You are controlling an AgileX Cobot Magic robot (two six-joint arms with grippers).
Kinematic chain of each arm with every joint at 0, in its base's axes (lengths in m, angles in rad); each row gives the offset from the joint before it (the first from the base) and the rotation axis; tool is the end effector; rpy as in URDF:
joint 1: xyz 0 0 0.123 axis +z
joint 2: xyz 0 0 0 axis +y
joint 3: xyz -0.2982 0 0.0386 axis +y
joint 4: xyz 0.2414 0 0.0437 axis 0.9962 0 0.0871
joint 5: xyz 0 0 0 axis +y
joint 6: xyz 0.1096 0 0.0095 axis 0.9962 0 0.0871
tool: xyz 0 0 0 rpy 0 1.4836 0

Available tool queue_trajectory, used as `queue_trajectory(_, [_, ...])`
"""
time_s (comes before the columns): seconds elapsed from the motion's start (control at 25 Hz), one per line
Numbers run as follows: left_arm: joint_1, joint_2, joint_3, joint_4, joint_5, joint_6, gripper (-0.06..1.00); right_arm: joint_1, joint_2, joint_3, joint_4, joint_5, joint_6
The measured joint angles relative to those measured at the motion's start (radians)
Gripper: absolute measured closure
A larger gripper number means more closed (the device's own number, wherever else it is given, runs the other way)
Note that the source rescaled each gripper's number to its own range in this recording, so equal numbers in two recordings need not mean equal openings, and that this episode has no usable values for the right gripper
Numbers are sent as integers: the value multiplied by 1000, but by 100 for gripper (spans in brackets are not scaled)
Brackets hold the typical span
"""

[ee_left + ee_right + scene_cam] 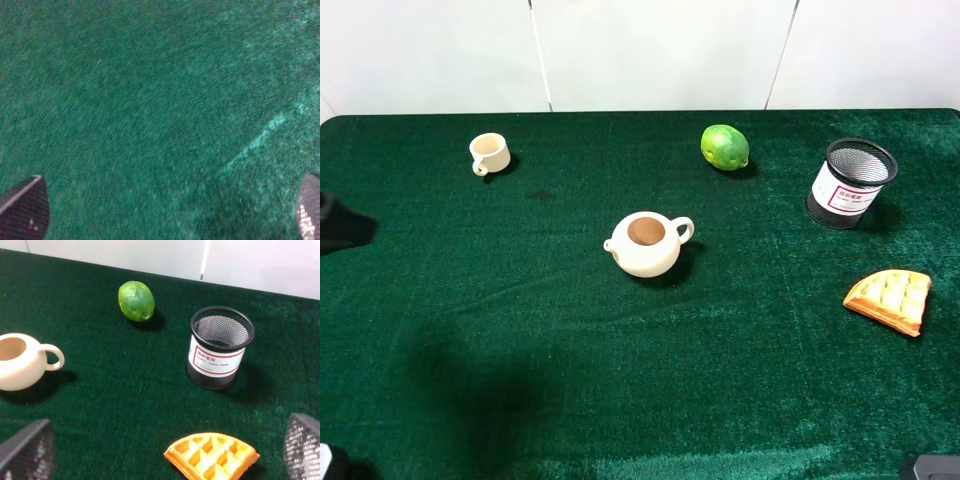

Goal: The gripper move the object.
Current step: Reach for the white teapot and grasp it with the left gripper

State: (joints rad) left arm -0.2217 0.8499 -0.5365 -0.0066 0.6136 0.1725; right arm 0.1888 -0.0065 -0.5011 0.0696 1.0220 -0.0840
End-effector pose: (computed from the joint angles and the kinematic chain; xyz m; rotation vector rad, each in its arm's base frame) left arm 0.1449 -0.0331 0.2577 0.4674 2.3650 -0.0298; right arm -0.0098 0.0048 0.2697 -0.2737 1.9804 0.1500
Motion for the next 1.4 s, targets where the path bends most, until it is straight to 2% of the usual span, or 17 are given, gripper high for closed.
queue_trajectory(0.16, [-79, 140, -63, 1, -40, 0, -6, 0, 0, 0, 0, 0, 0])
queue_trajectory(0.72, [-320, 588, -382, 7, -49, 39, -6, 0, 0, 0, 0, 0, 0])
queue_trajectory(1.12, [-442, 833, -583, 1, -50, 41, -6, 0, 0, 0, 0, 0, 0])
queue_trajectory(1.4, [-495, 992, -691, 1, -51, 41, -6, 0, 0, 0, 0, 0, 0])
